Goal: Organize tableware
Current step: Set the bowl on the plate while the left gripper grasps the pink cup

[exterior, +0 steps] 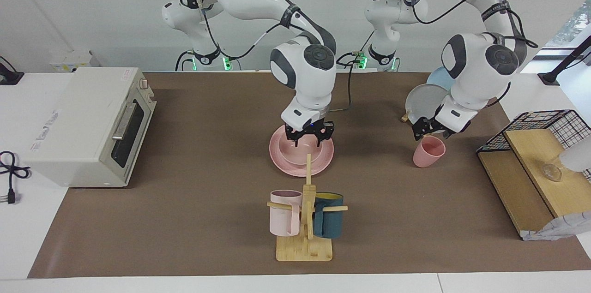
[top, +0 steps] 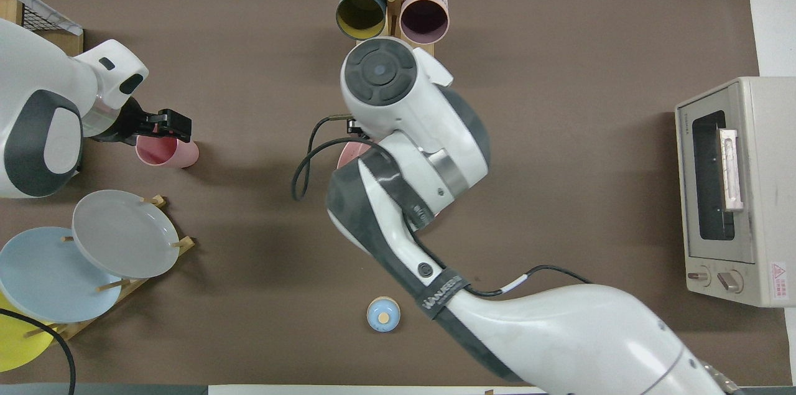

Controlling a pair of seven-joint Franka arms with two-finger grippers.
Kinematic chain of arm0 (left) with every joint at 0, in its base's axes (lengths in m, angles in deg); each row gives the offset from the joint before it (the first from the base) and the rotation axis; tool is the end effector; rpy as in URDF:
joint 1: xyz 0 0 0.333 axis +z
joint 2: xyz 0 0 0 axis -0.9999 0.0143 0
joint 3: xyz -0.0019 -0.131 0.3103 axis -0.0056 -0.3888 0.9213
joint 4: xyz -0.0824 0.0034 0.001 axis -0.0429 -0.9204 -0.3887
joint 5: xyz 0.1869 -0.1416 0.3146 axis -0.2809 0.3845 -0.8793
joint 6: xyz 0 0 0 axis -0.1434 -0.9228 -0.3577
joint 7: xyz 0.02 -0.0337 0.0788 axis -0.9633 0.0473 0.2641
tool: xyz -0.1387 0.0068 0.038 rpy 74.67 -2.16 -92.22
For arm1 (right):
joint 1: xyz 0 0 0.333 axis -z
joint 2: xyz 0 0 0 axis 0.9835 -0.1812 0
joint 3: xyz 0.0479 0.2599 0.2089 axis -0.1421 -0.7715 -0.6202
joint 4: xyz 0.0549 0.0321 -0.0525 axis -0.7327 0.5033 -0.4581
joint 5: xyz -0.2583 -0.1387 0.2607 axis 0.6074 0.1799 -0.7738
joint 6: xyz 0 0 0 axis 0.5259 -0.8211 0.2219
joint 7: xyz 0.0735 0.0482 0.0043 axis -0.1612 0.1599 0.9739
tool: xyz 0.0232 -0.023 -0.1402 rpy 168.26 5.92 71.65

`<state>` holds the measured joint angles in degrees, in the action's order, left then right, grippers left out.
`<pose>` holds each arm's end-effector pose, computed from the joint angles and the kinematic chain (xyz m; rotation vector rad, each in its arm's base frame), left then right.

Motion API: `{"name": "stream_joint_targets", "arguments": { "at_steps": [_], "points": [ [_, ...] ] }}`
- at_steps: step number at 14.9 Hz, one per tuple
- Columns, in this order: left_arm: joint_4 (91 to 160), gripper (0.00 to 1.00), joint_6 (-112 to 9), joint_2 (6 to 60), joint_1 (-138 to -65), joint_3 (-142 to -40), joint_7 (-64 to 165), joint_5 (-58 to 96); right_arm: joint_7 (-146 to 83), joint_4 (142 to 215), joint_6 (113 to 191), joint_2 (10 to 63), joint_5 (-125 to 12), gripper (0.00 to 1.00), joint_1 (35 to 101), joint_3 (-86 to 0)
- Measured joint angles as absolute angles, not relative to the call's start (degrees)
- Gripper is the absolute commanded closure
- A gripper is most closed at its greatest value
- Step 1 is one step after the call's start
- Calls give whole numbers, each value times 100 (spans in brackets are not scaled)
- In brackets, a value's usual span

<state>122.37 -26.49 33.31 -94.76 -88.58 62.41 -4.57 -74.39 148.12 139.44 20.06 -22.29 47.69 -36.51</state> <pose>0.6000 -0.0639 0.4063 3.1203 -0.0453 -0.0818 0.6177 0.3847 0.4173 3.1003 -0.0451 0.0522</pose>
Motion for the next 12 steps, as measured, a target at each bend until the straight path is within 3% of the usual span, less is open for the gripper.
{"name": "stream_joint_targets", "arguments": {
  "at_steps": [6,8,9,11,12],
  "points": [
    [12618,3,-3230,3356,-9476,-8859,6234,-394,-5903,15061,12230,3295,-2230,0,6436,-3641],
    [12774,11,-3393,3356,-9476,-8859,6227,-313,-5339,15101,11743,3790,-2244,0,6934,-3645],
    [12803,29,-3420,3355,-9476,-8859,6222,-284,-5065,15143,11555,4032,-2248,0,7113,-3642],
    [12819,88,-3462,3353,-9476,-8860,6210,-267,-4847,15432,11436,4441,-2253,0,7222,-3568],
    [12874,100,-3561,3349,-9480,-8863,6210,-267,-4779,15727,11484,4612,-2253,0,7220,-3507]
  ]
}}
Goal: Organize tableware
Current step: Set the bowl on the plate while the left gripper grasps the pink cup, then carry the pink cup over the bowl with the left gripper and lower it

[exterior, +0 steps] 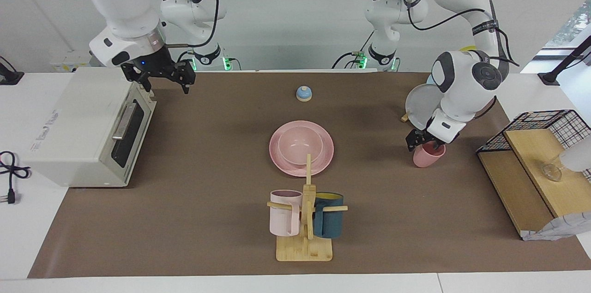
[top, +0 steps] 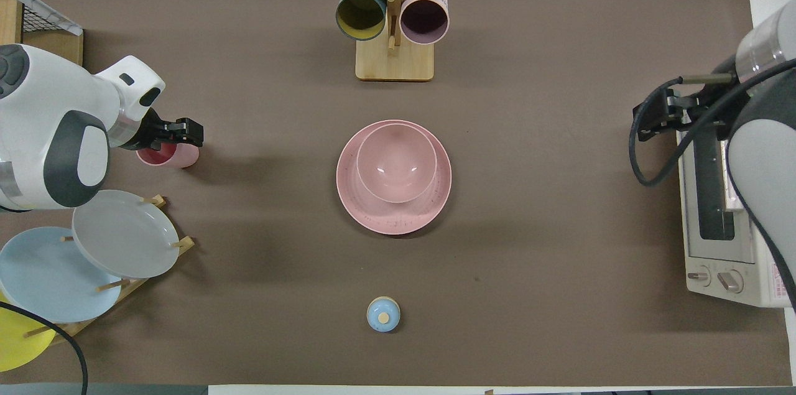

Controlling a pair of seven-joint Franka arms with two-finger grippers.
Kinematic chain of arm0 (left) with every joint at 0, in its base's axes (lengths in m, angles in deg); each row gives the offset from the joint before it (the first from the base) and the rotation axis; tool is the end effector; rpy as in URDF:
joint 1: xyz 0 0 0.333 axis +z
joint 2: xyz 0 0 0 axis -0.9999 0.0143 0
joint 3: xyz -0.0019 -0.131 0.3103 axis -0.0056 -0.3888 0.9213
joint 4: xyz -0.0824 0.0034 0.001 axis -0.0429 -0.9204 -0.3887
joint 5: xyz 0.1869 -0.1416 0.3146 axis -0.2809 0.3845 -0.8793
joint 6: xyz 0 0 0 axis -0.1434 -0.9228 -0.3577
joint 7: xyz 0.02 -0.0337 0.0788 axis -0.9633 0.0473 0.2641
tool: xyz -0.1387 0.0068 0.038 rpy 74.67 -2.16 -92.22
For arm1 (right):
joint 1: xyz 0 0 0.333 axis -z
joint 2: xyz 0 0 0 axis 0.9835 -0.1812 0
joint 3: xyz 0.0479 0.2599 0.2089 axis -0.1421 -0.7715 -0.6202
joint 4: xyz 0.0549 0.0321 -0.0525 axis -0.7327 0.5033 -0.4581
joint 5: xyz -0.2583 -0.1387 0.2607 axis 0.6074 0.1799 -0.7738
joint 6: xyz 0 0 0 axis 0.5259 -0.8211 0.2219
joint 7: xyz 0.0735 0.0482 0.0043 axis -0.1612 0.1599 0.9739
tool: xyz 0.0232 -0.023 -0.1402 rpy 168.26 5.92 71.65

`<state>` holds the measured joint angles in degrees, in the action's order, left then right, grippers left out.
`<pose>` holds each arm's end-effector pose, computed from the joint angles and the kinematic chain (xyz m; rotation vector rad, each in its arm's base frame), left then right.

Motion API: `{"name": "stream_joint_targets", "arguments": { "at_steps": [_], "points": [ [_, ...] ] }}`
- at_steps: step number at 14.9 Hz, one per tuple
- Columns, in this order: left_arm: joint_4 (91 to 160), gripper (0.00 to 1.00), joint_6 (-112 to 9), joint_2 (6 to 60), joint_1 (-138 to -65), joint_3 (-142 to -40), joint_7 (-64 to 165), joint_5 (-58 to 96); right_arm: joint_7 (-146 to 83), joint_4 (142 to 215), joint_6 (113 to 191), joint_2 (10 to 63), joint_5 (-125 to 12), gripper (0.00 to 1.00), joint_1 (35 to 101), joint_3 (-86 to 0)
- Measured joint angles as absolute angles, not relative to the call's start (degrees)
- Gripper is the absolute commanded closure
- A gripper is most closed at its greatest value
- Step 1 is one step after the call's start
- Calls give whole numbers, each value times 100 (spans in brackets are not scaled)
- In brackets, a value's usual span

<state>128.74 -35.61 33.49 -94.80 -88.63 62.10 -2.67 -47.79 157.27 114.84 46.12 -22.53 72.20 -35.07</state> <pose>0.5940 -0.0661 0.3669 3.0916 -0.0066 -0.0156 0.5604 0.0571 0.6051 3.0609 -0.0572 -0.1840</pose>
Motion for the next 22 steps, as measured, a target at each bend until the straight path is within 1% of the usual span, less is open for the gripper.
{"name": "stream_joint_targets", "arguments": {
  "at_steps": [3,5,7,10,12,14,18,20,22],
  "points": [
    [13292,100,-4132,3324,-9483,-8873,6254,-267,-4196,16634,12063,4936,-2251,0,7319,-3321],
    [13307,100,-4119,3307,-9480,-8866,6347,-267,-3870,17018,12324,5049,-2251,0,7442,-3159],
    [12978,100,-3695,3247,-9485,-8872,6372,-266,-3791,17222,12378,5148,-2253,0,7474,-3041],
    [11903,100,-2470,3221,-9674,-8906,6087,-251,-3861,17298,12486,5255,-2259,0,7437,-3054],
    [11172,100,-1807,3265,-10152,-8938,5270,-219,-3910,17300,12490,5285,-2259,0,7390,-3070],
    [10676,100,-1557,3399,-10887,-8982,4114,-113,-3916,17305,12490,5310,-2259,0,7385,-3095],
    [10281,100,-1658,3882,-12233,-9020,2300,-2,-3930,17309,12467,5367,-2260,0,7396,-3220],
    [10129,100,-1851,4170,-12605,-9016,1765,-2,-3937,17304,12437,5381,-2260,0,7434,-3275],
    [9864,100,-1920,4492,-12772,-8998,1435,-2,-3937,17296,12434,5387,-2260,0,7618,-3470]
  ]
}}
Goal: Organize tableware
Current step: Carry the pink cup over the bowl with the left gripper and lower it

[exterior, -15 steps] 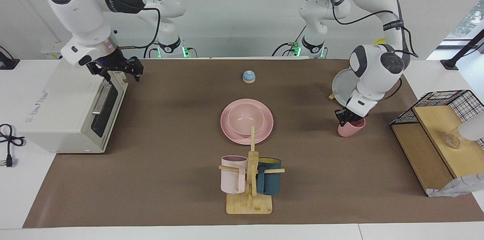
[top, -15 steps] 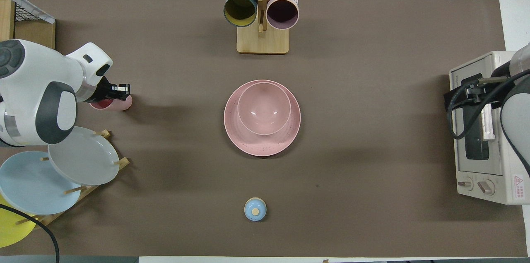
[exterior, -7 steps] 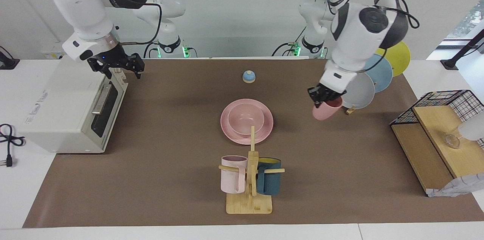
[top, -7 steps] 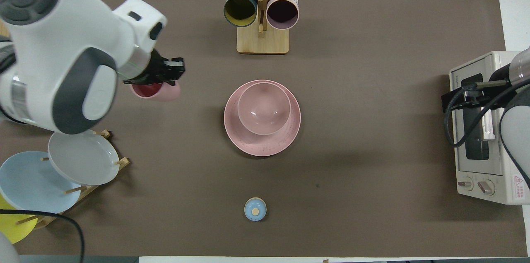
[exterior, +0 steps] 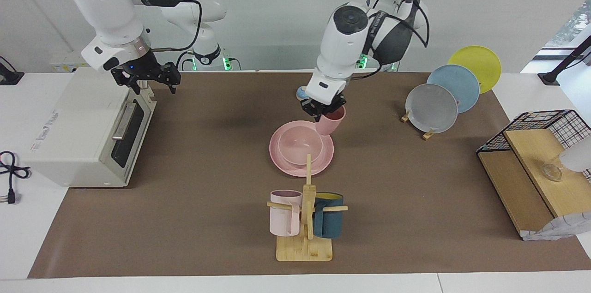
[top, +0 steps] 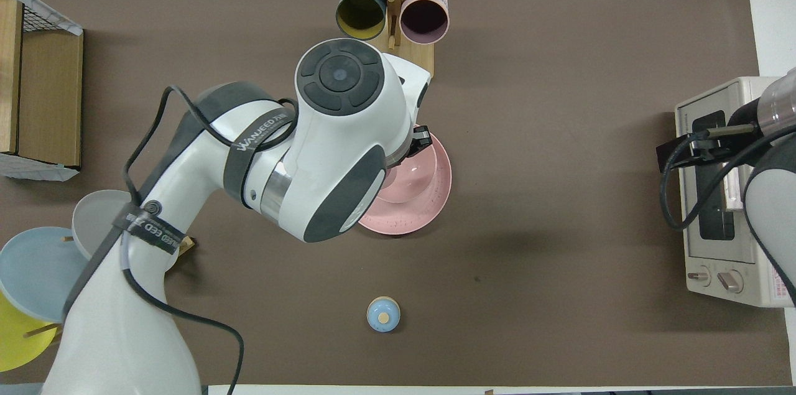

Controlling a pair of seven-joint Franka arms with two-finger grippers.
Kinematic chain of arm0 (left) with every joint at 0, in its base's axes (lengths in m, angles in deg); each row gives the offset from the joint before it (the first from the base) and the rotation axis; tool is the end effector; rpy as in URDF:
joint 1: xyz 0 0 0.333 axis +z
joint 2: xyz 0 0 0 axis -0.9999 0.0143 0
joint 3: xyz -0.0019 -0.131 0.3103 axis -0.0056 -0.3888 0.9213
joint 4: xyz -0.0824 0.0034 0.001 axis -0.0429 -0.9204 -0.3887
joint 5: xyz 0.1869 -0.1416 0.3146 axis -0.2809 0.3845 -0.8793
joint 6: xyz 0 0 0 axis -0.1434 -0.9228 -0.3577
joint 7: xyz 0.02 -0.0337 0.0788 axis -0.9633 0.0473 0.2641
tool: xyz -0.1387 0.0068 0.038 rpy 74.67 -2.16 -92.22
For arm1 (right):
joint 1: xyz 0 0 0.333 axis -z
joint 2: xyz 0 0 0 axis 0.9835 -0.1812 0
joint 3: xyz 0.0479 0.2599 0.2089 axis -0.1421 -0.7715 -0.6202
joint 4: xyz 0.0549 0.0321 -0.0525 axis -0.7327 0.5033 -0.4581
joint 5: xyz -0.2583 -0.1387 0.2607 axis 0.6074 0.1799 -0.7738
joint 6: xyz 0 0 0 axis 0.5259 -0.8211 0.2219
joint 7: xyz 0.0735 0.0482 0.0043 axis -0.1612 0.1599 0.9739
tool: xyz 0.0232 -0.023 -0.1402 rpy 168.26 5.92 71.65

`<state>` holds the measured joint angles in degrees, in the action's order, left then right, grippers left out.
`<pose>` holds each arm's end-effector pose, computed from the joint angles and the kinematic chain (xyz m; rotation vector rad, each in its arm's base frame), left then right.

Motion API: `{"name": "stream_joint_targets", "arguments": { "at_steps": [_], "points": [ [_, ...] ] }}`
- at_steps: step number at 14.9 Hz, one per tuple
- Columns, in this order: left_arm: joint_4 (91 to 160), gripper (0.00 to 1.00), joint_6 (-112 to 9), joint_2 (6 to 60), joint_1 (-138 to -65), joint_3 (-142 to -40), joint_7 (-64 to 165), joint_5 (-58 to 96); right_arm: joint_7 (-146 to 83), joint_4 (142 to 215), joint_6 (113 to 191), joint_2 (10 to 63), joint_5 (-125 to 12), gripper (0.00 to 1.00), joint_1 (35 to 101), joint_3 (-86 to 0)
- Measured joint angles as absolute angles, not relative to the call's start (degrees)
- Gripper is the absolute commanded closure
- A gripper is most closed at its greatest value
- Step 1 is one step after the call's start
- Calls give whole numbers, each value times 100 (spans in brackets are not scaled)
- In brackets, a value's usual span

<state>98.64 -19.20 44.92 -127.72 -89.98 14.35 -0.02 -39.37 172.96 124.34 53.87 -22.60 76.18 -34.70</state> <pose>0.5195 -0.4510 0.4614 3.0180 0.3469 -0.0870 0.5321 0.0136 0.5661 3.0795 0.0653 -0.1548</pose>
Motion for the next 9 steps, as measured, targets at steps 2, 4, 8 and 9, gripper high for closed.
{"name": "stream_joint_targets", "arguments": {
  "at_steps": [2,4,8,9],
  "points": [
    [9648,100,-1926,4778,-12872,-8990,1311,-9,-3937,17286,12434,5387,-2260,0,7719,-3595],
    [9579,100,-1938,4946,-12943,-8982,1227,-21,-3942,17283,12434,5387,-2260,0,7752,-3613],
    [9580,100,-2147,5147,-12966,-8981,1031,-61,-3942,17282,12434,5387,-2260,0,7905,-3613],
    [9587,100,-2226,5187,-12968,-8981,1006,-76,-3942,17281,12434,5387,-2260,0,7937,-3612]
  ]
}}
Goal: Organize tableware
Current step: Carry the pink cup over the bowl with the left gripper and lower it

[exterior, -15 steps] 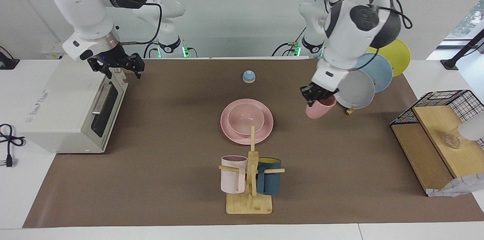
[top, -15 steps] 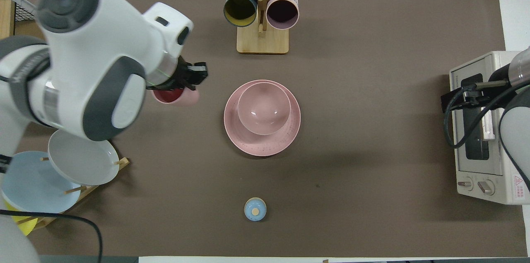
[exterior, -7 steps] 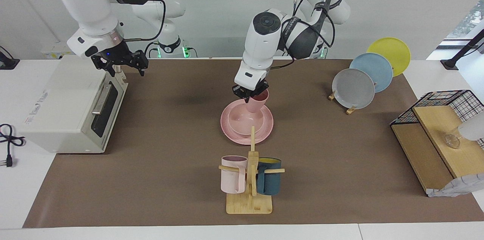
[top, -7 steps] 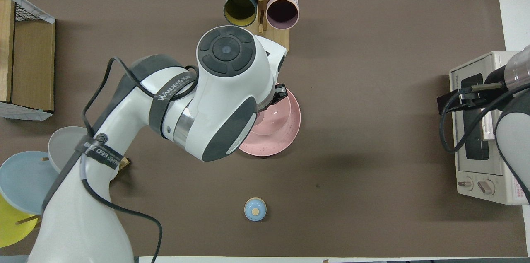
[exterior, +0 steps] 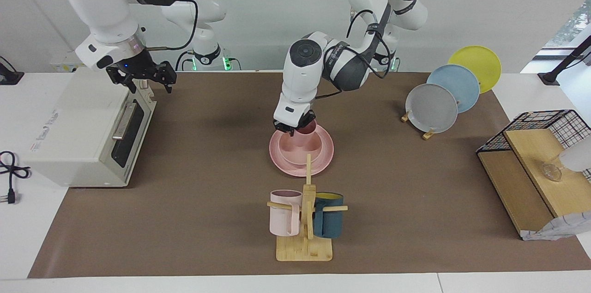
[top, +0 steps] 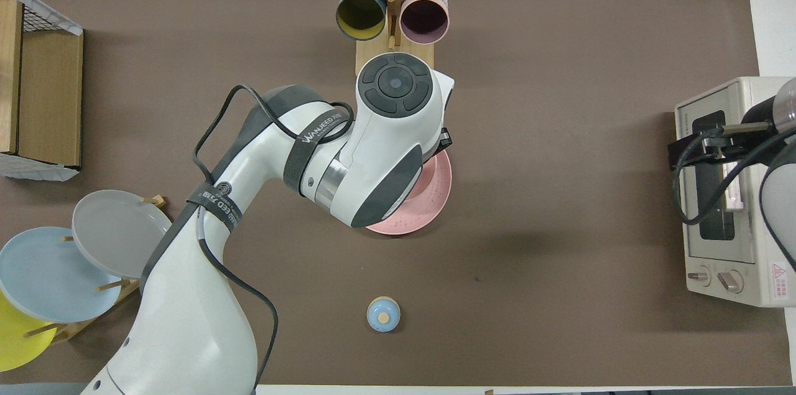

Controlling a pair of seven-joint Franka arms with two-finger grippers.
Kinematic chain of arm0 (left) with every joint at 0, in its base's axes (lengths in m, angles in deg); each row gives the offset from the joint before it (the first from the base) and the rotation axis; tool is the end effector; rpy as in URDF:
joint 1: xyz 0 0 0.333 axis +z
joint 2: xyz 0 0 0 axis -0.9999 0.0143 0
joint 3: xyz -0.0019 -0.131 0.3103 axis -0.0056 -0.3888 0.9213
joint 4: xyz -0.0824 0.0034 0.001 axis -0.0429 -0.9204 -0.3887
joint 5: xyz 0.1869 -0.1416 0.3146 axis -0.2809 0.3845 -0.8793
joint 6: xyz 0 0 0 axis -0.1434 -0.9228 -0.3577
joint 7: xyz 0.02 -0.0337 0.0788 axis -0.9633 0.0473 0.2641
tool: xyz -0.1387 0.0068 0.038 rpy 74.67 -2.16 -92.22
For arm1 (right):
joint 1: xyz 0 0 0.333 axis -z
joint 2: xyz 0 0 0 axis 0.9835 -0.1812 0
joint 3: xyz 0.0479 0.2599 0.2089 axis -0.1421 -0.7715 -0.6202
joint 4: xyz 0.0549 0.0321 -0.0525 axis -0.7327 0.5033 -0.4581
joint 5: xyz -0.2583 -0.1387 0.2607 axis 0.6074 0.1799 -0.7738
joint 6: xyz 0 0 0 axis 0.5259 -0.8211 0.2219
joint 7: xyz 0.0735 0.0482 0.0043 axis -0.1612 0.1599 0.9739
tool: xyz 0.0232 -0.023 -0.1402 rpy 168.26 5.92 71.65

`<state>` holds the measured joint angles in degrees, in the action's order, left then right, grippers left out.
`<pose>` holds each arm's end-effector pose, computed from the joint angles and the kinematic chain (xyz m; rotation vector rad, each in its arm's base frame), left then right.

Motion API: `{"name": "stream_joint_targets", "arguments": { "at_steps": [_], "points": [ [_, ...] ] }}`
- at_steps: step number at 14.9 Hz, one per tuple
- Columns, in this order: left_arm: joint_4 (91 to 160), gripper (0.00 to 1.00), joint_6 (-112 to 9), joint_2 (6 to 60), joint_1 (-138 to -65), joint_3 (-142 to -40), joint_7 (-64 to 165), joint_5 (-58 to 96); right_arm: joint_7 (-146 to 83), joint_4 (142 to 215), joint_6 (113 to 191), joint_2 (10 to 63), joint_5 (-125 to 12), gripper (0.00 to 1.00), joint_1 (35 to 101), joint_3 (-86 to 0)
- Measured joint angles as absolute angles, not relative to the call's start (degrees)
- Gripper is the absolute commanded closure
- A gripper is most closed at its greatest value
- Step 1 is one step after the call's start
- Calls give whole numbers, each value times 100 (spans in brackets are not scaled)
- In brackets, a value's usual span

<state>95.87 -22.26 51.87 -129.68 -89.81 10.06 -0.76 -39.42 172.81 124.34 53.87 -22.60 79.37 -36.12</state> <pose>0.5275 -0.4838 0.4043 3.0344 0.4211 -0.1012 0.5325 -0.0027 0.5673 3.0809 0.0162 -0.1521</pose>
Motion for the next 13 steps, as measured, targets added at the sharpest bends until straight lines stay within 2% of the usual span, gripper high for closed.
{"name": "stream_joint_targets", "arguments": {
  "at_steps": [6,9,10,11,12,13],
  "points": [
    [9720,100,-2547,5297,-12997,-8975,982,-215,-3942,17173,12394,5385,-2260,0,7996,-3628],
    [9777,100,-2596,5300,-13006,-8974,980,-289,-3943,16916,12114,5363,-2260,0,7975,-3643],
    [9794,82,-2608,5301,-13006,-8972,980,-297,-3943,16855,12072,5362,-2260,0,7957,-3646],
    [9806,40,-2614,5301,-13006,-8968,980,-304,-3942,16824,12049,5361,-2260,0,7940,-3647],
    [9818,21,-2614,5302,-13006,-8965,980,-306,-3942,16818,12047,5358,-2260,0,7931,-3649],
    [9828,14,-2615,5302,-13006,-8963,980,-307,-3942,16817,12047,5347,-2260,0,7930,-3651]
  ]
}}
